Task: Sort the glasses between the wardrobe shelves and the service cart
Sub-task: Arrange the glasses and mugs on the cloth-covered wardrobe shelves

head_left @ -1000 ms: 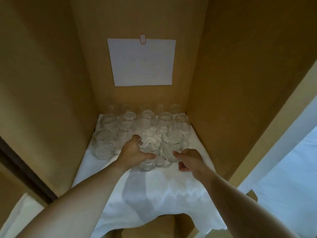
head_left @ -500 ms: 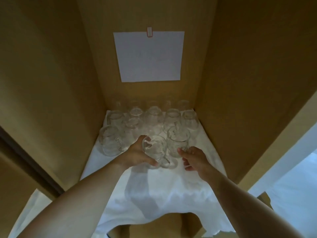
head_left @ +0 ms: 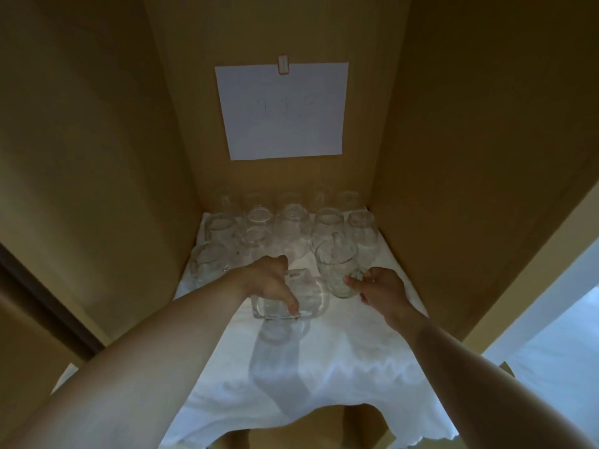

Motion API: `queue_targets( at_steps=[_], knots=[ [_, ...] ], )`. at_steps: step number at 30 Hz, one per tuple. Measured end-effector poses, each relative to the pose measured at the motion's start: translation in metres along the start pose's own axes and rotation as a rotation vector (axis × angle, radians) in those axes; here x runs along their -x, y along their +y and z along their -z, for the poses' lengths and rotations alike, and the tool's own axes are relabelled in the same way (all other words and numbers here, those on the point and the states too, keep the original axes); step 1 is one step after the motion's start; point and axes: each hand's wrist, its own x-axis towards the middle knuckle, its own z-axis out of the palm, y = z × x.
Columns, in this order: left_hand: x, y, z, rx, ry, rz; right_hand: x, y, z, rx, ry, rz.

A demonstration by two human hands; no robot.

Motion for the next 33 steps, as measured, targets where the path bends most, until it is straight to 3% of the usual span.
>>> queue_targets(
  at_steps=[7,11,16,20,26,33],
  knots=[
    [-0.006,0.019,0.009,-0.251,0.010,0.020,-0.003,-0.012,0.004,0.338,0.083,0.194],
    [-0.013,0.038,0.021,-0.344,-0.063,0.077,-0.008,-0.012,0.010,0.454,0.097,0.293],
    [-0.026,0.048,0.022,-0.359,-0.109,0.121,-0.010,-0.011,0.020,0.829,0.071,0.663],
    [-0.033,0.046,0.016,-0.216,0.000,0.119,-0.007,-0.011,0.019,1.025,0.046,0.866],
    [-0.032,0.059,0.014,0.072,-0.016,0.155,-0.006,-0.009,0.003,1.167,0.089,0.852],
    [-0.028,0.053,0.026,0.038,-0.251,0.114,-0.017,-0.003,0.006,0.910,-0.060,0.605]
  ],
)
